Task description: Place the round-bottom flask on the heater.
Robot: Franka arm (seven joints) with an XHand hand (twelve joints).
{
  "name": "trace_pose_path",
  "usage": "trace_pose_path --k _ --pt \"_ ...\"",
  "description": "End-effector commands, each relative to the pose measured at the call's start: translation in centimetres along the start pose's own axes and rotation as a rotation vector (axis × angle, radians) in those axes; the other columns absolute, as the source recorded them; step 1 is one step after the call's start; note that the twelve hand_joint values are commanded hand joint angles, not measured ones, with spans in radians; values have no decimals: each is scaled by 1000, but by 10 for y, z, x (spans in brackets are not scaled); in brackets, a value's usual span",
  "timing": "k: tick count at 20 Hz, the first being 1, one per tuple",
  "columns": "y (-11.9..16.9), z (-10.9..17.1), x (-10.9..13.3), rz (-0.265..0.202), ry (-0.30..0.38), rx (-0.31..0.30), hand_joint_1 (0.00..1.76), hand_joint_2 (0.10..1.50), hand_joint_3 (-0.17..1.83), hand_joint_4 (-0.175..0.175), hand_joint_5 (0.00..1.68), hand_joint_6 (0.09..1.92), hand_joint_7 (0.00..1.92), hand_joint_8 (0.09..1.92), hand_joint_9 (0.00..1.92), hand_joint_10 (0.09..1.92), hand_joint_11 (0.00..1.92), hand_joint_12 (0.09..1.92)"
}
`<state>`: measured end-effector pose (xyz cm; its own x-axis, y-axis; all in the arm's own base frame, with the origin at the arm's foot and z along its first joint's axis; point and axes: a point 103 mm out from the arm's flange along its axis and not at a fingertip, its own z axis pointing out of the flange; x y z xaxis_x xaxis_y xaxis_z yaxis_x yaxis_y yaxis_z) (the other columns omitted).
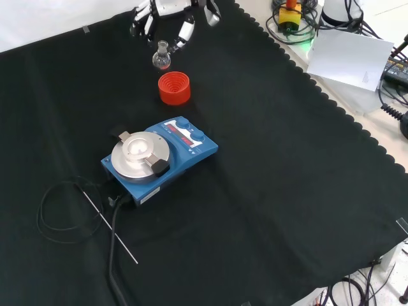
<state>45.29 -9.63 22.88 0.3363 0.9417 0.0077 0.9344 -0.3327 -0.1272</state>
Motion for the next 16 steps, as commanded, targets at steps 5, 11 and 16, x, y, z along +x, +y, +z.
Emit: trace_pose_path --k 5,11,16 --pt "18 -38 52 -64 -31 20 1096 717 721 71 1088 1025 289 634 574 606 336 1340" --pt "47 -52 94 -119 -47 72 1097 705 740 74 1094 1023 286 637 572 605 343 1332" --pt "70 -54 125 -165 -51 100 1099 701 746 75 1096 1022 284 637 572 605 345 1331"
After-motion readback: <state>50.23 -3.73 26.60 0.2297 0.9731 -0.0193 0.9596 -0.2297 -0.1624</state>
